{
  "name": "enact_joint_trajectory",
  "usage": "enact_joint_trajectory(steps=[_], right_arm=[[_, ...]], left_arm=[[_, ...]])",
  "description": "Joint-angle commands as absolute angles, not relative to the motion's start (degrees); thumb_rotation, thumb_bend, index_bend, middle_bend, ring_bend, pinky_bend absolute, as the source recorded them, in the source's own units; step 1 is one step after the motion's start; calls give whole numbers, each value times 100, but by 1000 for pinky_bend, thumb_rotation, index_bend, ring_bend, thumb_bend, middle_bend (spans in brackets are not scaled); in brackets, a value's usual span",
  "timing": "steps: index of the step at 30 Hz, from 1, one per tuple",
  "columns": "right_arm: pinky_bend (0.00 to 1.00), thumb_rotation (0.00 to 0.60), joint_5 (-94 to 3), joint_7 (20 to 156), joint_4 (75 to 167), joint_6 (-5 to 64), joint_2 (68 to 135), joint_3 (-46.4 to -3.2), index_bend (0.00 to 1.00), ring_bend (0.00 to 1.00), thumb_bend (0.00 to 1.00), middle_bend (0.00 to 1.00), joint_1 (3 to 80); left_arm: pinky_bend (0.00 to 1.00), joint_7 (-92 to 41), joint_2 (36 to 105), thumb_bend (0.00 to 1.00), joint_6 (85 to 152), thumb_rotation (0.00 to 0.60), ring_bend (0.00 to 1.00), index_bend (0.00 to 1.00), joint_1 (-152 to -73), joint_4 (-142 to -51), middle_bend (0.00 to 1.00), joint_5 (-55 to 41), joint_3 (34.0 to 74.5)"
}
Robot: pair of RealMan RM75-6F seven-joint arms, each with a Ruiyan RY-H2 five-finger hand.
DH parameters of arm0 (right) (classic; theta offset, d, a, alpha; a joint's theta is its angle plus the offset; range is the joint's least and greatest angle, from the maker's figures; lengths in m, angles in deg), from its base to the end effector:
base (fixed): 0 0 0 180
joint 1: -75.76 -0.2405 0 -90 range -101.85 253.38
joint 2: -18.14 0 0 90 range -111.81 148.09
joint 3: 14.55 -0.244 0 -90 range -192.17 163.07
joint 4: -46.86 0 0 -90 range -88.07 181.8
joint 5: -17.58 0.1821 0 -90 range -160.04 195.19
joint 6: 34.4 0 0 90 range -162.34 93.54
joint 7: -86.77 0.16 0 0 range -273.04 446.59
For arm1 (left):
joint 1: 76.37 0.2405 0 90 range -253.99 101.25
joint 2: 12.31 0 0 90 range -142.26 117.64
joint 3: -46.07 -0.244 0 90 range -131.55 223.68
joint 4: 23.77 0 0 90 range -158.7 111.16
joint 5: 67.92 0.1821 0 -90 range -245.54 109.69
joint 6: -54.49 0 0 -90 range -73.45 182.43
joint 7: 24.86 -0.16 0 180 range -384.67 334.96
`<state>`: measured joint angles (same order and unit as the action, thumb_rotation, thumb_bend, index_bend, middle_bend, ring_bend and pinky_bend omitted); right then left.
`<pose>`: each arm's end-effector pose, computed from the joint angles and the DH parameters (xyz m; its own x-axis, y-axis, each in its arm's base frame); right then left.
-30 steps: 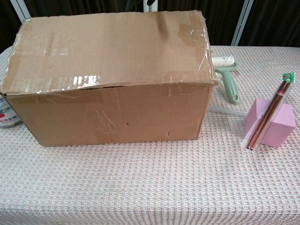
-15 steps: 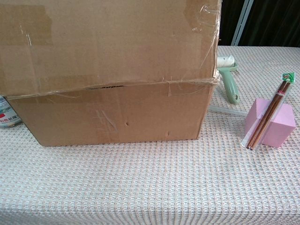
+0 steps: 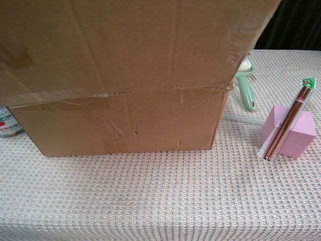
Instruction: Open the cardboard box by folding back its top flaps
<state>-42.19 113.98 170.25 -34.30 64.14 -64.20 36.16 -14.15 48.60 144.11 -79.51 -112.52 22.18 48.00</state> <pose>0.0090 -0.2753 0.1464 0.1155 -0.8141 0.5690 -0.8991 -0.3292 -0.2885 -0.2933 0.1824 0.2057 0.3338 -0.0447 0.9416 0.9401 -0.0576 -0.3360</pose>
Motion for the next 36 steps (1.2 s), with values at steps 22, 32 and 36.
enact_joint_trajectory(steps=[22, 32, 36], right_arm=[[0, 600, -4779, 6332, 15659, -1288, 8589, -4323, 108, 0, 901, 146, 2176], [0, 600, -2594, 4625, 15656, 144, 8897, -2987, 228, 0, 949, 179, 501], [0, 600, -1989, 4341, 15698, 512, 9024, -2639, 234, 0, 950, 183, 84]], left_arm=[[243, -1480, 4935, 0, 14390, 388, 141, 120, -7923, -11203, 146, 2188, 4738], [242, -1472, 4972, 3, 14435, 400, 141, 120, -7883, -11138, 146, 2154, 4741], [243, -1425, 4989, 3, 14463, 399, 142, 120, -7860, -11099, 146, 2164, 4729]])
